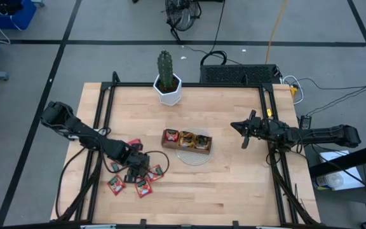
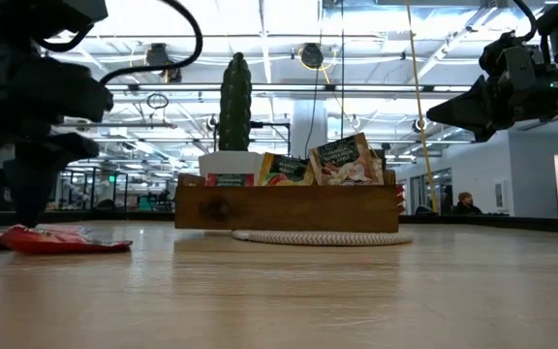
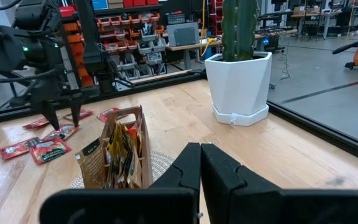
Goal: Pick & Place Tea
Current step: Put the red tea bag into the left section of the wooden organizer
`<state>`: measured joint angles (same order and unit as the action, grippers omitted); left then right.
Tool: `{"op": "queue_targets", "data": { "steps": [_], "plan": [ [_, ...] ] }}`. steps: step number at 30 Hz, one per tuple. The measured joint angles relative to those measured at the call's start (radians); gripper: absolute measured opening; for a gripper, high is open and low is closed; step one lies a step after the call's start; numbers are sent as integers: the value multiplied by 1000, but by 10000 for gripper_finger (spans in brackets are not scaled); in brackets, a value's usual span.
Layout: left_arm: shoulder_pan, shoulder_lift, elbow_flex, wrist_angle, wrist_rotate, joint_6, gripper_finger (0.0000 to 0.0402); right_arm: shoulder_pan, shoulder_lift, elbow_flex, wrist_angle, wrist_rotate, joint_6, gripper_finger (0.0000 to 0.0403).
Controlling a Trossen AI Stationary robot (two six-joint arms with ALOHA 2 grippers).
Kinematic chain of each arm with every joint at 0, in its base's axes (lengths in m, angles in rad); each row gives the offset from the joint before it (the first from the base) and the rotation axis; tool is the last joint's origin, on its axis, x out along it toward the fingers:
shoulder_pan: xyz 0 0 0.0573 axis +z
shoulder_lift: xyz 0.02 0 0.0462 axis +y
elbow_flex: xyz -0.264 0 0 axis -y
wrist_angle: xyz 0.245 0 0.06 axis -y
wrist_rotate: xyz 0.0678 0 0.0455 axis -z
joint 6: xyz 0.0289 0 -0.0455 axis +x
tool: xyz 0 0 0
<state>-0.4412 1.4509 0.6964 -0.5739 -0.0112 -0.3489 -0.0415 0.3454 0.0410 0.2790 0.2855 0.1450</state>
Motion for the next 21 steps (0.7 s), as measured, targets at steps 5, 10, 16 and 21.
{"op": "queue_targets", "data": {
  "steps": [5, 10, 16, 21],
  "plan": [
    [0, 0, 0, 54, 13, 61, 191, 0, 0, 0, 0, 0, 0, 0],
    [-12, 0, 0, 62, 136, 8, 181, 0, 0, 0, 0, 0, 0, 0],
    [-32, 1, 0, 38, 132, -26, 188, 0, 0, 0, 0, 0, 0, 0],
    [-32, 47, 4, 21, 62, -28, 215, 0, 0, 0, 0, 0, 0, 0]
  ]
}}
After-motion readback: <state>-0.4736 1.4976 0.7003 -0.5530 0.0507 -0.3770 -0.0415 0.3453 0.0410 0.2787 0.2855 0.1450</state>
